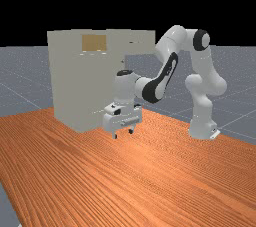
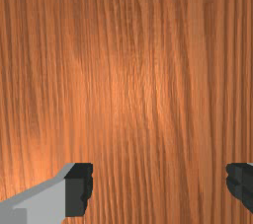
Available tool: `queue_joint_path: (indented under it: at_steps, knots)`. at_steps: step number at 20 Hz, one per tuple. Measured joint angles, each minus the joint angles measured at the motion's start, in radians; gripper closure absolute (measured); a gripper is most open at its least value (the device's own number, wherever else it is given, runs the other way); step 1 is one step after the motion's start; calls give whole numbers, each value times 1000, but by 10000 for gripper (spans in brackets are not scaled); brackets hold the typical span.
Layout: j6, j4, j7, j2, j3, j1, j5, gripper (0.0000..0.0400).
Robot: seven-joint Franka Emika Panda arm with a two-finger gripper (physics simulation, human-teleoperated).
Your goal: Close the drawer
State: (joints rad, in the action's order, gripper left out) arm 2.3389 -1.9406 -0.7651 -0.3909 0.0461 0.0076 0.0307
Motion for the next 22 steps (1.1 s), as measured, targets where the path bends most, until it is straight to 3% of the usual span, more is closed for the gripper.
queue_joint_path:
  at_steps: [1,2,3,5,6,7,9,11,12,13,15,16,18,19,20,22]
  knots:
    - [0,0,0,0,0,0,0,157]
    - [0,0,0,0,0,0,0,252]
    - [0,0,0,0,0,0,0,310]
    - [0,0,0,0,0,0,0,367]
    - [95,-84,4,75,2,1,3,380]
    - [10,-52,2,130,2,1,3,388]
    - [-61,0,1,264,2,2,5,395]
    - [-318,212,-7,278,1,3,2,398]
    - [-310,163,-6,332,2,3,6,399]
    - [-471,173,-80,354,14,-3,-118,399]
    - [-445,-27,-67,533,25,7,-86,400]
    - [-521,-52,-20,581,5,-1,-1,400]
    - [-429,-125,-19,609,5,-2,-1,400]
    - [-402,-119,-315,597,70,13,-16,400]
    - [-441,-6,-686,506,166,-2,-58,400]
    - [-564,351,-1055,233,241,-188,-157,400]
